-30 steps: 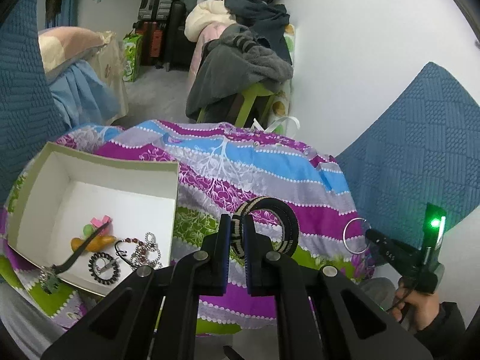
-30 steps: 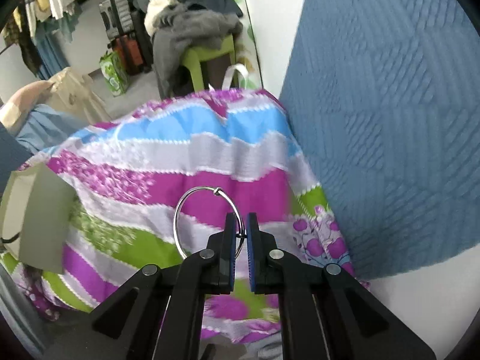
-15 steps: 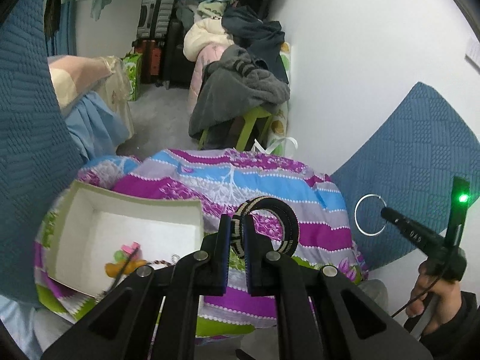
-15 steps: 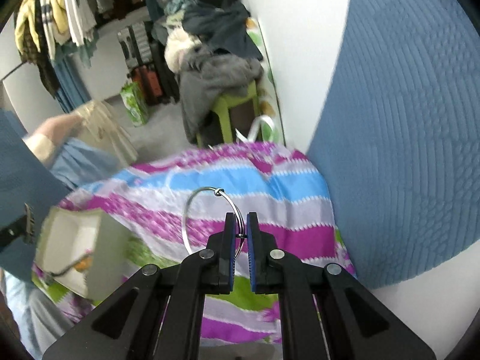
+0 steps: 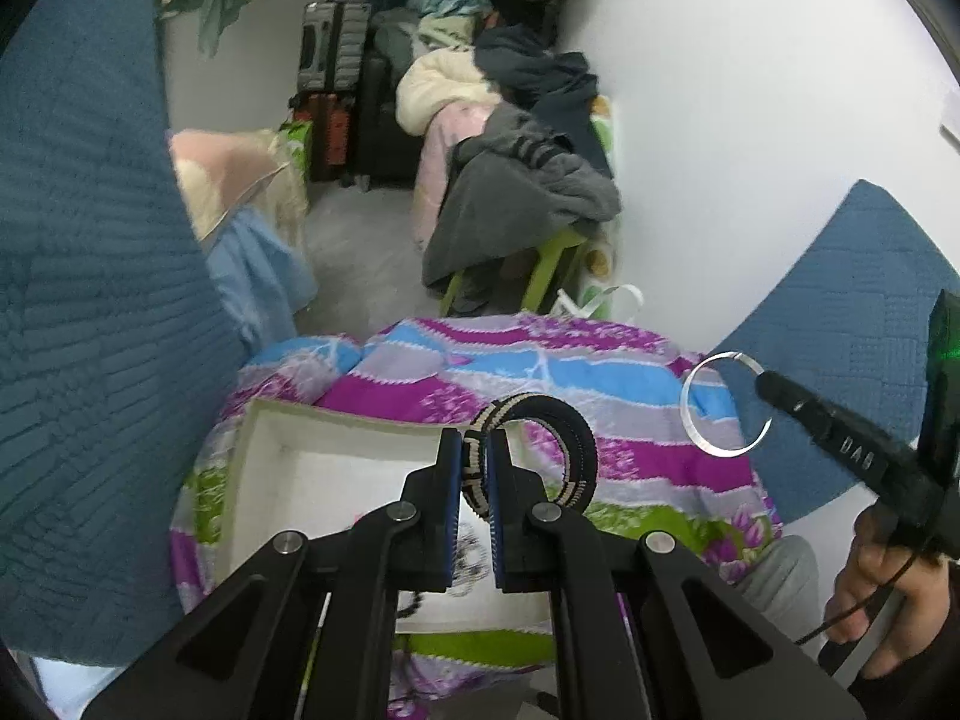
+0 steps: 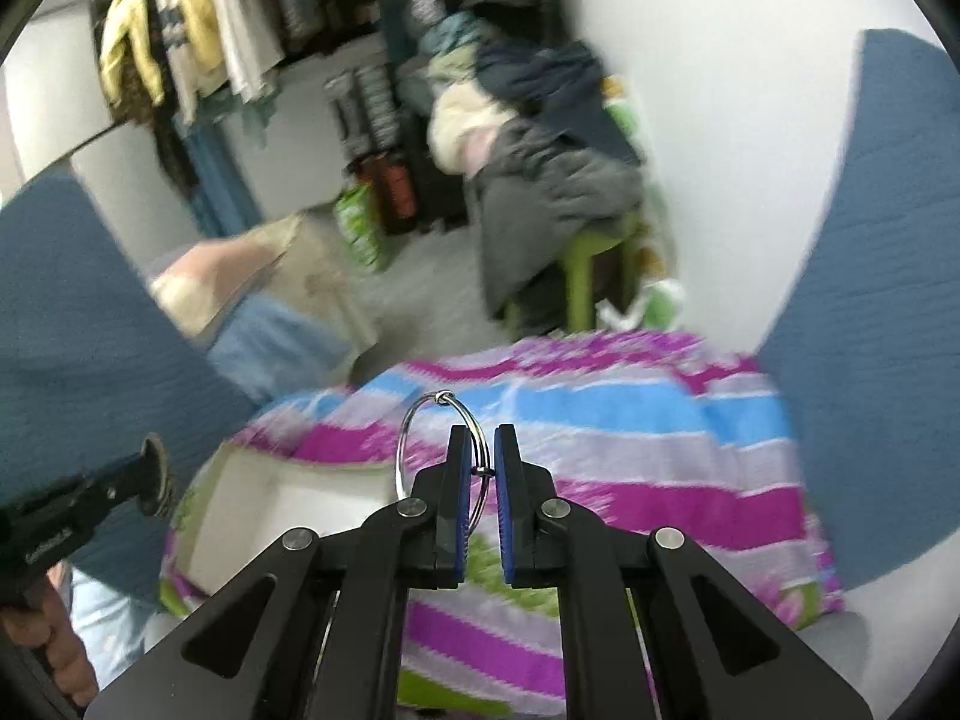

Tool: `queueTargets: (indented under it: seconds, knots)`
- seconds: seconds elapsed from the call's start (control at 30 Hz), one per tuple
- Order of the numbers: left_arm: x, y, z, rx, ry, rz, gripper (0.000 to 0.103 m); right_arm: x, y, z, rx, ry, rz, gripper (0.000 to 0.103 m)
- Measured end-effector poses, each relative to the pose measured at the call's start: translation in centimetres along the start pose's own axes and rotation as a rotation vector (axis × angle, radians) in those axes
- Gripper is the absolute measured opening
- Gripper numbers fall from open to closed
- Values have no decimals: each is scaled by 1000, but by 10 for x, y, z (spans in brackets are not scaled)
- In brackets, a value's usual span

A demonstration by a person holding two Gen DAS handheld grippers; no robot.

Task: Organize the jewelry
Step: 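Carry the silver hoop and black bangle over the white box with both tools, then open both tools to drop the hoop and bangle into the box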

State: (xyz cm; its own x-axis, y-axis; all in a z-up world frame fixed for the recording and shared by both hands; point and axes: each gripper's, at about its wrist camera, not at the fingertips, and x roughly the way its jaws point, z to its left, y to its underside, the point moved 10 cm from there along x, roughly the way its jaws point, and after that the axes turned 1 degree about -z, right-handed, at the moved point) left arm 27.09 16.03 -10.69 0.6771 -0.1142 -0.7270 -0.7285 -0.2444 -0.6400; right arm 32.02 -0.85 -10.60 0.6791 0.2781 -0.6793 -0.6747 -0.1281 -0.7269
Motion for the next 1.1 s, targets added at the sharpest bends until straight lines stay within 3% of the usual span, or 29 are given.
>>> queueTargets:
  seconds: [0.17,0.33,0.5,0.73,0.8,0.87,0.93,0.97,1.03,1.1]
  knots:
    - [15,21,42,-34,-17,40,6,39,38,55,-22,-107,100,6]
    - [42,54,80,-84,-24,114,6,71,78,89,-64,-145,204,6]
    - [68,85,98,-133,-14,184,6,96,108,98,-60,-152,292,7]
    - [81,103,94,-137,2,235,9,105,118,103,-71,-169,323,7]
    - [79,101,90,-111,-4,240,9,102,114,101,-76,-163,320,13]
    - [73,96,87,-94,-16,235,9,95,106,101,-88,-168,301,28]
    - [64,89,82,-86,-15,225,9,86,96,100,-96,-173,278,29]
    - [58,83,79,-82,-16,210,11,80,89,99,-103,-174,260,30]
    - [42,70,74,-67,-39,175,26,64,73,97,-115,-170,219,34]
    - [28,58,69,-50,-68,136,54,48,58,95,-113,-176,177,40]
